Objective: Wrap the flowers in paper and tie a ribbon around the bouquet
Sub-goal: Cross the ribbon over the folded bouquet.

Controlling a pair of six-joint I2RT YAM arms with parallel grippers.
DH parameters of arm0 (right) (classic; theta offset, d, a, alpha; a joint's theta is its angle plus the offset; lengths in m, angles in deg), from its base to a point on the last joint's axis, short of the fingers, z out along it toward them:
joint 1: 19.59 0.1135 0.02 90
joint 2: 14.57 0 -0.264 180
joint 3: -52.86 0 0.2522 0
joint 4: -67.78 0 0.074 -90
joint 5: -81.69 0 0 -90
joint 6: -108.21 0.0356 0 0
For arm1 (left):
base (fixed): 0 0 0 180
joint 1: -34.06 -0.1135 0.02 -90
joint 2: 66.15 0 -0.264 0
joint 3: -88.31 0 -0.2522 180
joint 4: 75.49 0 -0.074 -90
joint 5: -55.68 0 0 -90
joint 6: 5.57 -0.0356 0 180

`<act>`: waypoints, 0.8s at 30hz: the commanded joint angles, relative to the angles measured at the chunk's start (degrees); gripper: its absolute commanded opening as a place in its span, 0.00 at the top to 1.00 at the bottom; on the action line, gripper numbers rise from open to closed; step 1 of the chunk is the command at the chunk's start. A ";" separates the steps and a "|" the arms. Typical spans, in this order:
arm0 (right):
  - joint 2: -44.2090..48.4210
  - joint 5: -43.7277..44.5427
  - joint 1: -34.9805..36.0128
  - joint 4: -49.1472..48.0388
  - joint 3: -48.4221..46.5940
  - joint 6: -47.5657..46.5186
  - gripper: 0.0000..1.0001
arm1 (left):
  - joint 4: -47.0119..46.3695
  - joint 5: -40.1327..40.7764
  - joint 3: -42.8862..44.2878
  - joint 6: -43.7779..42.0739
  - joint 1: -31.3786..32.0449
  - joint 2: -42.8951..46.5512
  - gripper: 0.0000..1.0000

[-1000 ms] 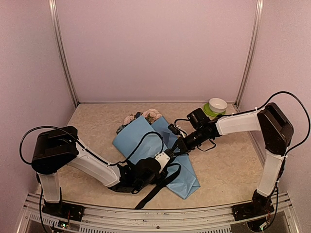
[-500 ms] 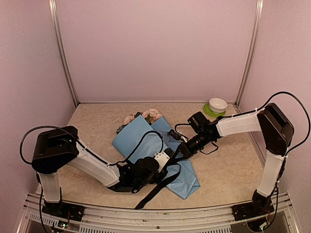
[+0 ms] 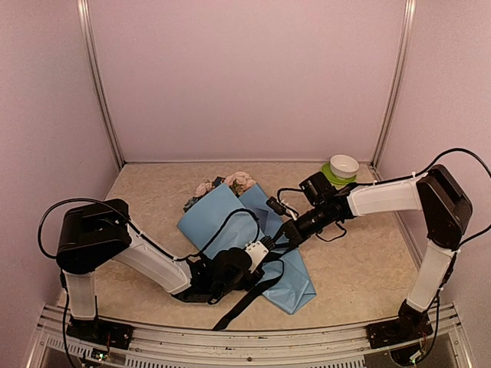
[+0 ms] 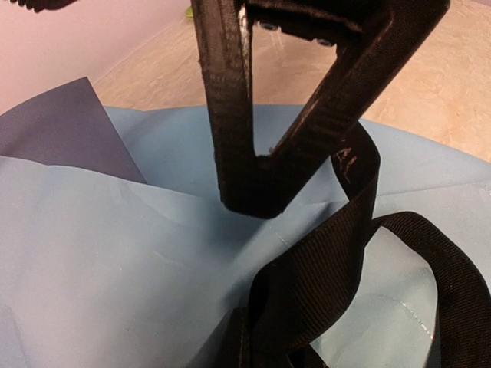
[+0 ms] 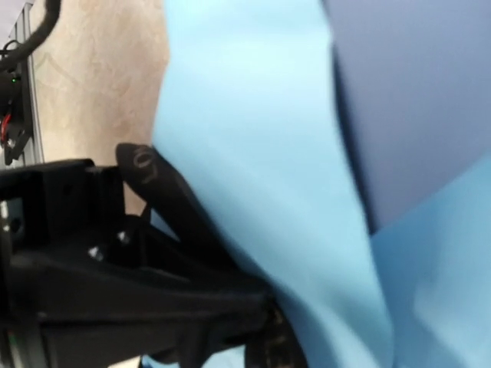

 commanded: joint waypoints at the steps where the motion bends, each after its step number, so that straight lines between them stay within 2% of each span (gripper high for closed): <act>1: -2.68 -0.59 0.55 -1.10 -1.41 -0.47 0.97 | -5.95 0.46 -0.88 -1.90 0.39 -0.44 1.00; 9: -5.89 -2.86 0.64 0.86 -3.81 -2.29 0.94 | -8.75 0.68 -1.81 -4.35 0.58 -0.32 1.00; 13: -4.04 -4.45 0.72 0.97 -1.99 -3.26 0.81 | -8.70 2.73 -1.51 -5.25 0.39 -0.57 1.00; 17: -3.68 -2.52 1.06 1.43 -0.24 -3.17 0.72 | -8.94 2.16 -1.50 -5.36 0.02 -0.20 1.00; 24: -1.75 -2.51 2.18 2.32 1.79 -3.17 0.72 | -9.11 1.99 -1.50 -4.93 -0.50 0.47 1.00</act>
